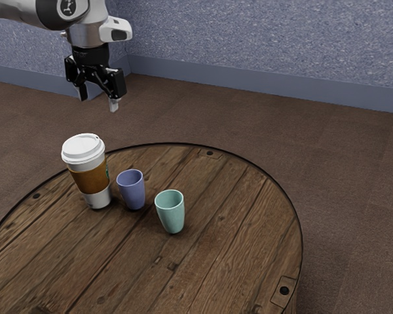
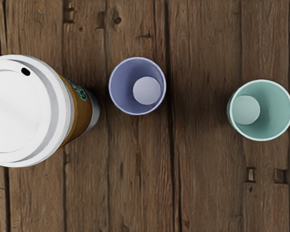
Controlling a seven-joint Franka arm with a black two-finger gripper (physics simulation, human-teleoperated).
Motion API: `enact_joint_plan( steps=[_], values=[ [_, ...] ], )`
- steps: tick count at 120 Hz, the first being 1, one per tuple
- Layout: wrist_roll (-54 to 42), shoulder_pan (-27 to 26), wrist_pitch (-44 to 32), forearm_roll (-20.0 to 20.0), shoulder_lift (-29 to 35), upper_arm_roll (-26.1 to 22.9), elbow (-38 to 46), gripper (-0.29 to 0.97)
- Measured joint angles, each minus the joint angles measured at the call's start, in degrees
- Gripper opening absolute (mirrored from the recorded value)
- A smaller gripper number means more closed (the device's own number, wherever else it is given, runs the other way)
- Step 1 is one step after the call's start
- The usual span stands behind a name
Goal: Place the left cup onto the right cup
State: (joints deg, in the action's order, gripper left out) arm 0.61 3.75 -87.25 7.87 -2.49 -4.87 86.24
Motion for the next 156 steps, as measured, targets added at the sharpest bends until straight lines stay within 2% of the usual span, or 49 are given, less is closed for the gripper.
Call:
enact_joint_plan(
  steps=[24,55,85,114,156],
  values=[
    [0.1,-0.1,-1.5,0.4,-1.7,0.5,0.5,0.68],
    [-0.1,0.4,-9.1,1.5,-7.8,2.6,5.0,0.68],
    [0.1,0.2,-17.7,1.6,-7.8,2.3,12.3,0.68],
    [1.1,0.3,-26.9,4.0,-10.2,2.3,16.1,0.68],
    [3.9,0.2,-32.6,4.7,-12.2,0.6,18.1,0.68]
  ],
)
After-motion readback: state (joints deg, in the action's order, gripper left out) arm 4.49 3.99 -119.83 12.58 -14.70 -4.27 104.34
